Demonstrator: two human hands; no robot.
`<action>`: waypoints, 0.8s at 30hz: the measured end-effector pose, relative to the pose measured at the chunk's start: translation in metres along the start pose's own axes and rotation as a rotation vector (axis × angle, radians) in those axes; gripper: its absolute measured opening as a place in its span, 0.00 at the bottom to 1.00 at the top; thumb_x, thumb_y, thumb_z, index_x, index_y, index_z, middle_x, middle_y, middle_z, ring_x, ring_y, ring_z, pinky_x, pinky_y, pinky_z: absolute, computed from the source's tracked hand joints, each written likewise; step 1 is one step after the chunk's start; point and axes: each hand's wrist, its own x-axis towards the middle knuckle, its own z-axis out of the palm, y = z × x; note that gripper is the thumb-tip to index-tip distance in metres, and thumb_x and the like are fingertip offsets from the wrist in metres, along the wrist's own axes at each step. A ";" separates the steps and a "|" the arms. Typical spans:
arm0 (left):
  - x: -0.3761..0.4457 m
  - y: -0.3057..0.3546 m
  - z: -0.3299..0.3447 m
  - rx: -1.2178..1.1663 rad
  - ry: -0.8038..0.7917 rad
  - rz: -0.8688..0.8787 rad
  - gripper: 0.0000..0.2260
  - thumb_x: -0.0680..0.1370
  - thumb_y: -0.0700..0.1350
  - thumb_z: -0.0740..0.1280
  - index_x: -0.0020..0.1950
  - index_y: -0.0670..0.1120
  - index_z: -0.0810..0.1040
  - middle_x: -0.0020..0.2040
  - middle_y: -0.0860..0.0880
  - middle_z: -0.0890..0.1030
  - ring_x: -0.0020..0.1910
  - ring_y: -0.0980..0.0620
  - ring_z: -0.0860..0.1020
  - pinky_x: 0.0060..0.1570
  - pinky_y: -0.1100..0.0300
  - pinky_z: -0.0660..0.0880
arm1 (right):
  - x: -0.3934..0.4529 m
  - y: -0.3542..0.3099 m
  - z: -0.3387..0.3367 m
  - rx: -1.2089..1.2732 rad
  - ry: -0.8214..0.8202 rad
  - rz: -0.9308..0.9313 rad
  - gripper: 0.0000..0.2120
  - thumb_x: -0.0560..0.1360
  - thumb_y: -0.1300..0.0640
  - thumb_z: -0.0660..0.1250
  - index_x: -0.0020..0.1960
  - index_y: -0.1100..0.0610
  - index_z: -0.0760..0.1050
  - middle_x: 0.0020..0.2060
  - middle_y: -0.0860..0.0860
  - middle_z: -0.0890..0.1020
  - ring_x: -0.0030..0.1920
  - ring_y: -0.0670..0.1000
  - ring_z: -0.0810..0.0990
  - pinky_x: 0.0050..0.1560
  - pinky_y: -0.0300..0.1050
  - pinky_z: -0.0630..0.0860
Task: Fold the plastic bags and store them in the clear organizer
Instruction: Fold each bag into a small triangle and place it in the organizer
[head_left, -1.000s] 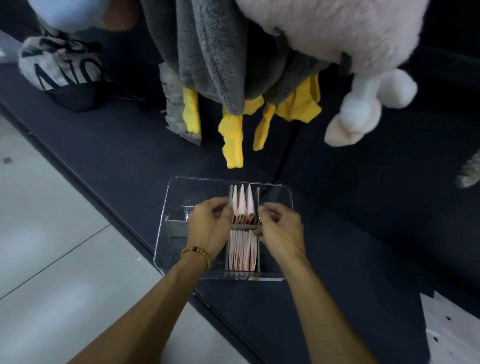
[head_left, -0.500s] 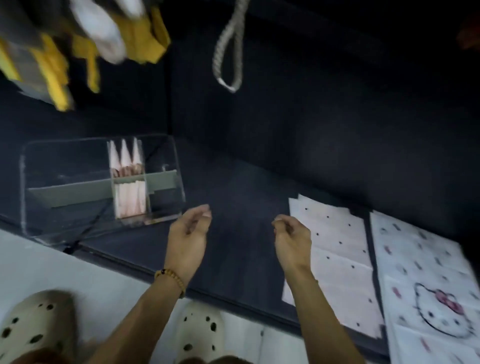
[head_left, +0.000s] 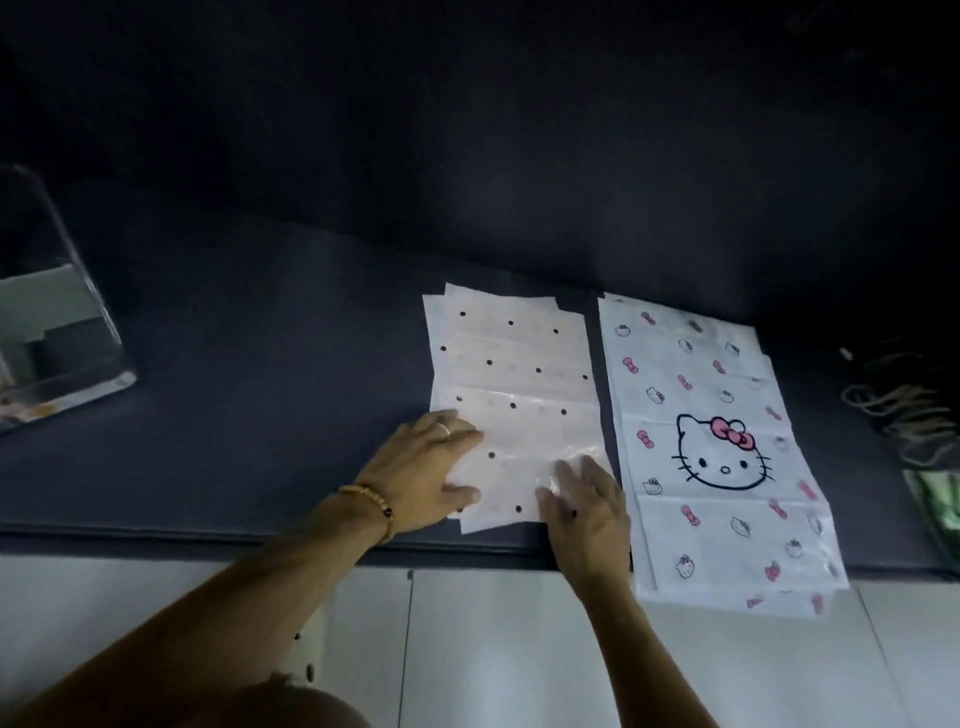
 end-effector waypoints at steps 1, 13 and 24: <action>0.002 0.001 0.005 0.069 -0.021 0.043 0.26 0.76 0.57 0.65 0.73 0.53 0.65 0.72 0.54 0.64 0.74 0.53 0.54 0.71 0.59 0.52 | 0.000 -0.001 0.002 0.006 0.047 -0.009 0.14 0.76 0.54 0.68 0.60 0.55 0.79 0.65 0.55 0.74 0.64 0.58 0.71 0.63 0.53 0.69; -0.011 -0.008 -0.033 0.027 0.306 -0.052 0.04 0.77 0.41 0.63 0.47 0.47 0.77 0.50 0.50 0.80 0.51 0.51 0.76 0.46 0.55 0.76 | 0.006 -0.042 -0.001 0.281 0.231 -0.137 0.05 0.74 0.63 0.69 0.47 0.57 0.83 0.51 0.51 0.82 0.51 0.52 0.78 0.50 0.39 0.71; -0.094 -0.095 -0.122 -0.167 0.348 -0.399 0.06 0.76 0.42 0.67 0.39 0.49 0.75 0.36 0.53 0.79 0.37 0.57 0.77 0.38 0.64 0.70 | -0.022 -0.146 0.048 0.065 -0.442 -0.541 0.44 0.69 0.39 0.71 0.76 0.46 0.50 0.74 0.45 0.62 0.74 0.48 0.60 0.71 0.43 0.54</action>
